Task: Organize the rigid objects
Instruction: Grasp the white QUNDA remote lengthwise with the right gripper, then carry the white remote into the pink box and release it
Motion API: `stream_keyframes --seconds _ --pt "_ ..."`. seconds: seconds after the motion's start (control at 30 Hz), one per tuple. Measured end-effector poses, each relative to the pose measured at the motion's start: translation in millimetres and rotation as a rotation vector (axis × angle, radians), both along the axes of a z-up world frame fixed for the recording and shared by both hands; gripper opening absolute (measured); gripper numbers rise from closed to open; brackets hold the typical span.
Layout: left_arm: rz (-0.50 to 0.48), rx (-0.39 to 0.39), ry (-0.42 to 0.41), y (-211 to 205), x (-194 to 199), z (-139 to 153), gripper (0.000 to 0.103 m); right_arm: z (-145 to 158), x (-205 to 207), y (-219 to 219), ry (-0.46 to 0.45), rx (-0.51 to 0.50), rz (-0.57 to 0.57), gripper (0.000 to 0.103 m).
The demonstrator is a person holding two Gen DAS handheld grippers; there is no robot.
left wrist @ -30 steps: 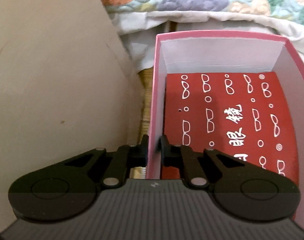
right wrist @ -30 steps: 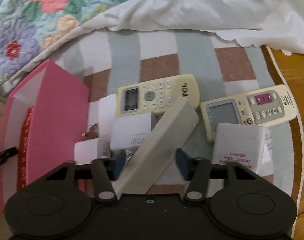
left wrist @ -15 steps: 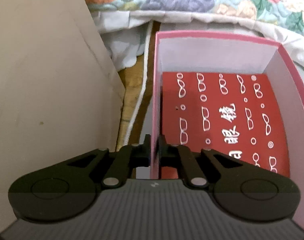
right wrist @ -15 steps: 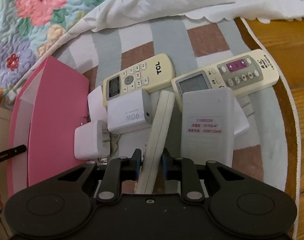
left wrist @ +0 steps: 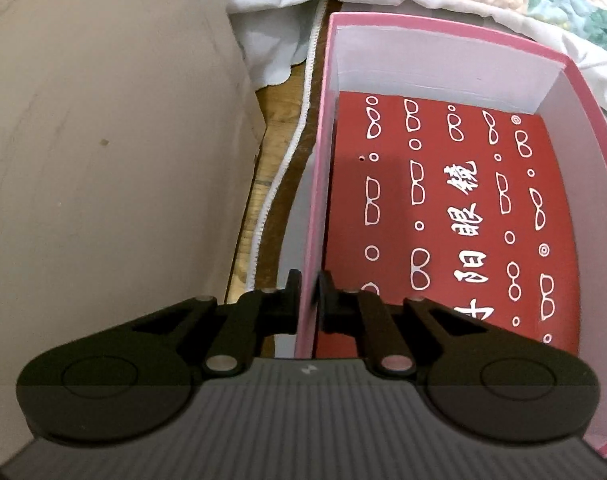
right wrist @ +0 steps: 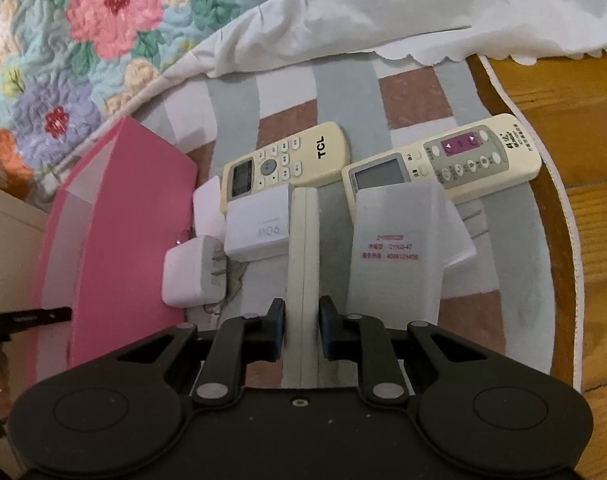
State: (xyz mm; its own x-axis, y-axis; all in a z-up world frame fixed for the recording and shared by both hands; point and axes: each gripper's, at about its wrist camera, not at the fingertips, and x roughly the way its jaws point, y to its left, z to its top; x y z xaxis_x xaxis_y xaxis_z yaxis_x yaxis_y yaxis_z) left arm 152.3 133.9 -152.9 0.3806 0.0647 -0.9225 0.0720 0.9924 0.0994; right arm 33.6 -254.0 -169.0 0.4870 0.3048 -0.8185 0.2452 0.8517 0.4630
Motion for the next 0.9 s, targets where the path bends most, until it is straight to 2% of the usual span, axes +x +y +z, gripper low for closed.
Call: stream_keyframes --seconds 0.17,0.27,0.33,0.47,0.6,0.77,0.9 --pt "0.006 -0.039 -0.008 6 -1 2 0.006 11 -8 -13 -0.042 0.131 -0.037 0.022" --pt "-0.003 -0.003 -0.004 3 -2 1 0.007 28 -10 -12 -0.089 0.179 -0.041 0.022" --pt "0.003 0.013 0.009 -1 0 1 0.007 44 -11 -9 -0.126 0.22 -0.029 0.022" --pt "0.029 -0.017 0.027 3 1 4 0.006 72 -5 12 -0.171 0.303 0.041 0.022" --pt "0.023 0.003 0.037 -1 1 3 0.006 83 18 49 -0.136 0.356 0.15 0.022" --pt "-0.005 -0.004 0.014 -1 -3 3 0.006 92 46 102 -0.091 0.33 0.264 0.022" --pt "-0.006 -0.039 0.0 7 -4 4 0.004 83 70 141 -0.057 0.312 0.291 0.022"
